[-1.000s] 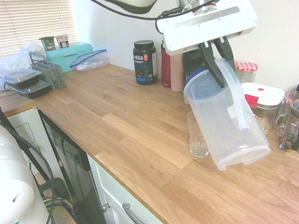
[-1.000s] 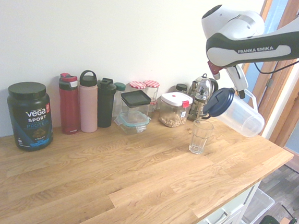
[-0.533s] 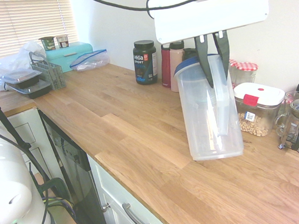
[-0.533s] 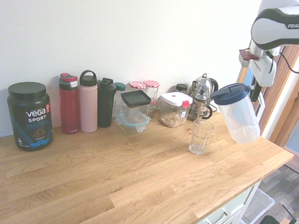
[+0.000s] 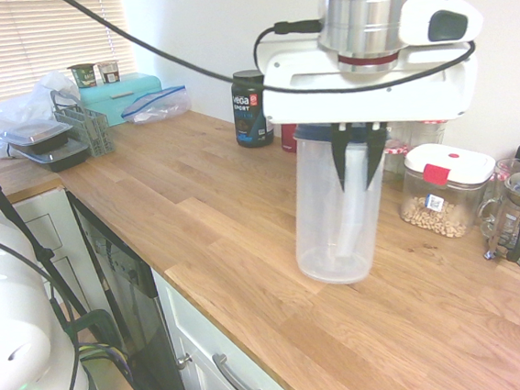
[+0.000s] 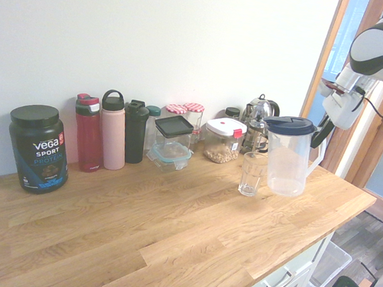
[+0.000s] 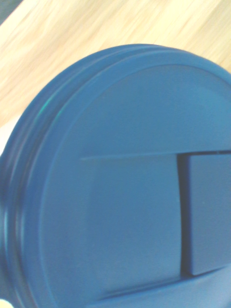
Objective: Pour me some water
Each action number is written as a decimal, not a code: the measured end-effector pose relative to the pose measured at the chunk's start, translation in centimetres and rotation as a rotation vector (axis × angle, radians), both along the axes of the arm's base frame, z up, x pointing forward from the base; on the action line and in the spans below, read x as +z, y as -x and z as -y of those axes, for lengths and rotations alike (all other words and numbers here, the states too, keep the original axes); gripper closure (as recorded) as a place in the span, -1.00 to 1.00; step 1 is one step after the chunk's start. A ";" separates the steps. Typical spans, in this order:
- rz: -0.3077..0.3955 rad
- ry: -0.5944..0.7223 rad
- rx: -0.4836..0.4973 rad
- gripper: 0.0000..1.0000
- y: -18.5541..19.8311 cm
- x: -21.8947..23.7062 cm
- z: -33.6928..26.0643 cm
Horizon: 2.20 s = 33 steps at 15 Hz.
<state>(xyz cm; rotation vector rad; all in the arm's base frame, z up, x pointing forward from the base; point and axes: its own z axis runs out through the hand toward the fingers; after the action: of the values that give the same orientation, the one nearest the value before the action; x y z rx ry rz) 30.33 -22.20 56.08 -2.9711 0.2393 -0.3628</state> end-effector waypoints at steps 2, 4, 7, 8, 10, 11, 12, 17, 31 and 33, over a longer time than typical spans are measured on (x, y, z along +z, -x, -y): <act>0.081 -0.006 0.040 1.00 2.7 1.3 -2.2; 0.132 -0.003 0.065 1.00 4.5 2.1 -5.7; 0.106 -0.003 -0.032 1.00 3.6 1.9 -15.0; 0.099 -0.007 -0.089 1.00 2.5 1.7 -18.2; 0.095 -0.028 -0.208 1.00 -0.1 0.6 -24.7; 0.096 -0.042 -0.265 1.00 -1.4 -0.2 -27.7; 0.097 -0.054 -0.326 1.00 -2.6 -1.1 -30.4; 0.138 -0.103 -0.515 1.00 -8.0 -3.0 -38.8; 0.158 -0.053 -0.561 1.00 -10.3 -9.3 -48.0; 0.158 -0.051 -0.568 1.00 -9.9 -9.7 -48.7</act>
<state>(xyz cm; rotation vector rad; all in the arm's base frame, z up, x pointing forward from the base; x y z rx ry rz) 40.27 26.55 46.38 -2.7508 1.0564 -0.6334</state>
